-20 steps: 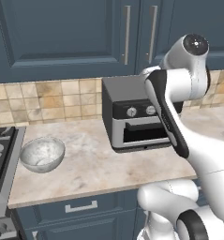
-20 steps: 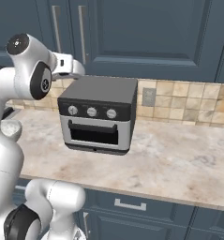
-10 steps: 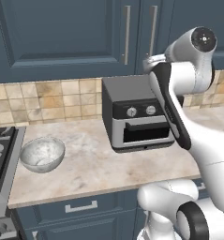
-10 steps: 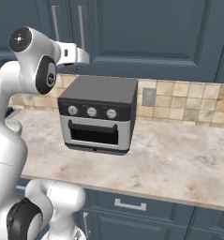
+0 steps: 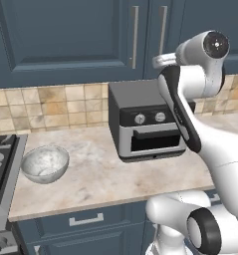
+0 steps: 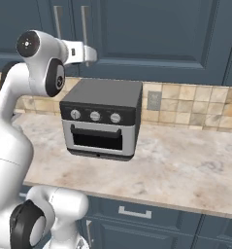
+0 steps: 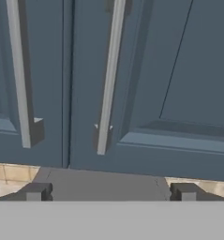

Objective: Open the cabinet and move the ladle to the pot. Then close the cabinet.

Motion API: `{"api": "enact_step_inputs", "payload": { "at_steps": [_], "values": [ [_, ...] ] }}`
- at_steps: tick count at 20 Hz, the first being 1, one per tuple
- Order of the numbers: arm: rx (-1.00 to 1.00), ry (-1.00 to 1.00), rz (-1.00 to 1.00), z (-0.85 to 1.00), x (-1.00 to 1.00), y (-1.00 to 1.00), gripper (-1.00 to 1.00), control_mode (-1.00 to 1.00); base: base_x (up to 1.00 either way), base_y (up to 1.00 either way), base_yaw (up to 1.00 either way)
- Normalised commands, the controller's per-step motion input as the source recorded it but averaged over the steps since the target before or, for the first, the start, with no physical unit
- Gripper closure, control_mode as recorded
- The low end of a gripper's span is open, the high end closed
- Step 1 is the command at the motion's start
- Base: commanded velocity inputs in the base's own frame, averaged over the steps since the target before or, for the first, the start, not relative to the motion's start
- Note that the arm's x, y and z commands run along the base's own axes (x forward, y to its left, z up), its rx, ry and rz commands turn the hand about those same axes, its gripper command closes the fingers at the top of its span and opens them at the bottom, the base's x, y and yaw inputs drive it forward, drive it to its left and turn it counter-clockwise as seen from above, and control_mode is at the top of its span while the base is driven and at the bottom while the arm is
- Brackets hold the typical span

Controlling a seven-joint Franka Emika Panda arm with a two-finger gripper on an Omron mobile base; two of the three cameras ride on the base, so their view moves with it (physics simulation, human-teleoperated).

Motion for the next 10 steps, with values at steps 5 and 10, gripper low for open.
{"api": "enact_step_inputs", "payload": {
  "at_steps": [5,10],
  "values": [
    [0.0,-0.02,0.0,0.05,0.3,0.0,-1.0,-1.0,0.0,0.0,0.0],
    [0.01,0.0,0.0,0.02,0.43,0.0,-1.0,-1.0,0.0,0.0,0.0]
  ]
}}
